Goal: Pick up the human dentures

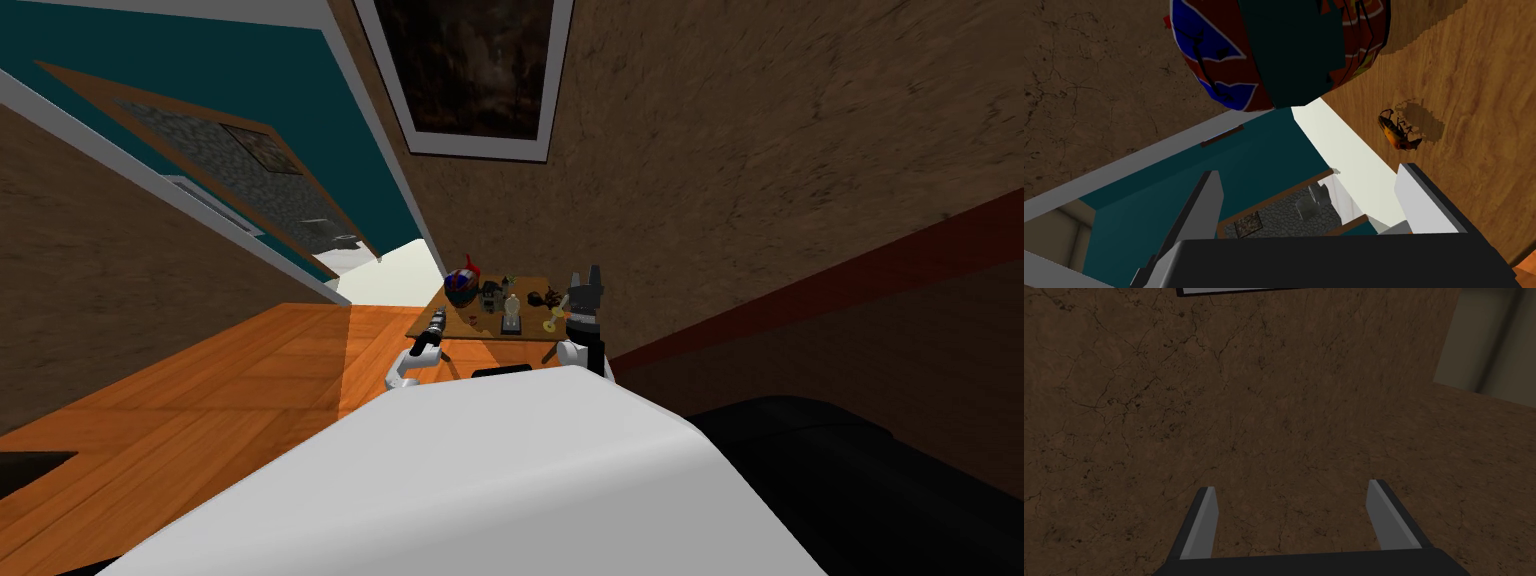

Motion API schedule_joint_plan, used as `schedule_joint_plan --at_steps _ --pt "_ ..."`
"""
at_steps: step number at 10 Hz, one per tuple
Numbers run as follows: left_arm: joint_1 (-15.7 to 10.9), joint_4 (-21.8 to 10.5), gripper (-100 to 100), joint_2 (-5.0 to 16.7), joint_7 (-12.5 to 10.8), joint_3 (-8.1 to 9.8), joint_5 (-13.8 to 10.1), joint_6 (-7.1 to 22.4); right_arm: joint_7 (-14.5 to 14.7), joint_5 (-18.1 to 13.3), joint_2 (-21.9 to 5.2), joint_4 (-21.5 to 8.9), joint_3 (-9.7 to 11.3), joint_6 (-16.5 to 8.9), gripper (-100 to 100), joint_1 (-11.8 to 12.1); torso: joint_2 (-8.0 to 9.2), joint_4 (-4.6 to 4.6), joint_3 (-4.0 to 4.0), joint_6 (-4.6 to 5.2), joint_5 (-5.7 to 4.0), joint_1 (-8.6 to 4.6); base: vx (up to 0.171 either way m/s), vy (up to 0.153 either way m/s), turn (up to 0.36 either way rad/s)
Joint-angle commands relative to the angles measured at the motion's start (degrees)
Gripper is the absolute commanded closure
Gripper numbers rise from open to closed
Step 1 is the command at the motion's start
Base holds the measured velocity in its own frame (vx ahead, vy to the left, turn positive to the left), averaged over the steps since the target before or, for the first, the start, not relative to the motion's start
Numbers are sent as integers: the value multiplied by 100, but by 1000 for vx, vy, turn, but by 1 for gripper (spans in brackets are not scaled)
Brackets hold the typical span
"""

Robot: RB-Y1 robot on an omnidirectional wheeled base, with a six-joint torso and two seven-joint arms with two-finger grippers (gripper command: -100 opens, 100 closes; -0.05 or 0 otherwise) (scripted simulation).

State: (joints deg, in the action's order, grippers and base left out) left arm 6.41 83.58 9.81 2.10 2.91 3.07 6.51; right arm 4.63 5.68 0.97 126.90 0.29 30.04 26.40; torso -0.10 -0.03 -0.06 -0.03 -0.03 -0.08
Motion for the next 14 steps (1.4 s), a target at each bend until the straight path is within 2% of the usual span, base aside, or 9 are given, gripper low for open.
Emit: schedule_joint_plan --at_steps 1,3,4,7,11,14 --pt "-127 -241 -100 1 -6 27 1 143 0 0 0 0 0 0 0 0 0 0 0 0 0 0 23 -20 -33" --pt "-314 -576 -100 -58 3 69 23 401 0 0 0 0 0 0 0 0 -1 0 0 1 0 -2 38 -24 -65" --pt "-314 -588 -100 -58 3 69 23 401 0 0 0 0 0 0 0 0 -4 -1 -2 1 0 -3 28 -21 -12" --pt "-563 -1047 -100 -201 15 124 50 745 0 0 0 0 0 0 0 0 1 0 1 1 0 -1 29 -19 -48" --pt "-817 -1511 -100 -512 27 181 77 1097 0 0 0 0 0 0 0 0 0 0 0 0 -1 -3 32 -21 -37" --pt "-931 -1718 -100 -817 33 207 89 1254 0 0 0 0 0 0 0 0 6 1 3 0 0 -1 17 -12 -26"
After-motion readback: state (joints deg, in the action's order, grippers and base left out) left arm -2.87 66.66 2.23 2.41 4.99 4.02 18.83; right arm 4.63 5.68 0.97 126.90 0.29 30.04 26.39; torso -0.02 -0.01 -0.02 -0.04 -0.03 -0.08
